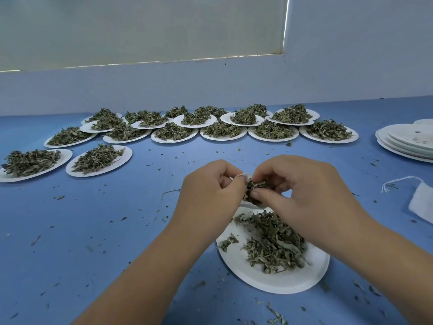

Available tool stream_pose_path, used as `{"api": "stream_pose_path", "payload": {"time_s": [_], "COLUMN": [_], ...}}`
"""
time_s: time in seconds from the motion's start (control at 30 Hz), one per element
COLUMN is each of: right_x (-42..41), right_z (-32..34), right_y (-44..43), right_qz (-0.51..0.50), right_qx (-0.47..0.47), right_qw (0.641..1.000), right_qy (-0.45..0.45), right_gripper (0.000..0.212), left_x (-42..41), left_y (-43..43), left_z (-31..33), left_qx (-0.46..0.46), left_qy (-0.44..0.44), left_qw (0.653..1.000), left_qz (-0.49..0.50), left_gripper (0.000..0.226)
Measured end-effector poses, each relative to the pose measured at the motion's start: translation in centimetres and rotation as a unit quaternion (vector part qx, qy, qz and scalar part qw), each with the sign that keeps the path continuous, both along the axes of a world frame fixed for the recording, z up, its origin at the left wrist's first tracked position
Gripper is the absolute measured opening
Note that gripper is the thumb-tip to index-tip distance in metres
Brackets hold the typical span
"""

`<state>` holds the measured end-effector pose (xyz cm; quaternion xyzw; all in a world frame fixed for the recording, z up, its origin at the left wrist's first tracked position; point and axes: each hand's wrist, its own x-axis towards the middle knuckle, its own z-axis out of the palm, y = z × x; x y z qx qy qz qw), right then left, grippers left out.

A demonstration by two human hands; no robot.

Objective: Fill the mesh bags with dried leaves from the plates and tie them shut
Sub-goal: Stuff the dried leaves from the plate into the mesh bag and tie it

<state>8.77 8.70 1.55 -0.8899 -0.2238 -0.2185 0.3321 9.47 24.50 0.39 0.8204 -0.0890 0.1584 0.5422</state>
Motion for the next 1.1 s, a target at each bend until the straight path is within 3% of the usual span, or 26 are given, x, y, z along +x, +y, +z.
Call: {"api": "stream_pose_path", "payload": {"time_s": [0.5,0.7,0.83,0.93,1.1], "right_x": [0.0,0.6,1.7,2.4,3.9], "right_z": [0.1,0.1,0.8,1.5,2.1], "right_y": [0.1,0.0,-0.4,0.0,2.0], "right_qz": [0.000,-0.036,-0.015,0.015,-0.023], "right_qx": [-0.058,0.028,0.076,0.033,-0.077], "right_qw": [0.998,0.999,0.989,0.977,0.978], "right_qy": [-0.038,0.008,0.123,0.211,0.194], "right_gripper": [0.013,0.026,0.033,0.024,0.008], "left_x": [-0.2,-0.4,-0.5,-0.5,-0.4], "left_y": [-0.2,-0.4,-0.2,-0.2,-0.3], "left_z": [0.1,0.2,0.4,0.3,0.1], "left_qx": [-0.028,-0.019,-0.022,-0.018,-0.013], "left_qy": [0.013,0.010,-0.004,-0.012,-0.025], "left_qw": [0.999,0.999,0.999,0.999,0.999], "left_qz": [-0.025,-0.033,-0.038,-0.036,-0.033], "left_gripper": [0.016,0.017,0.017,0.016,0.014]}}
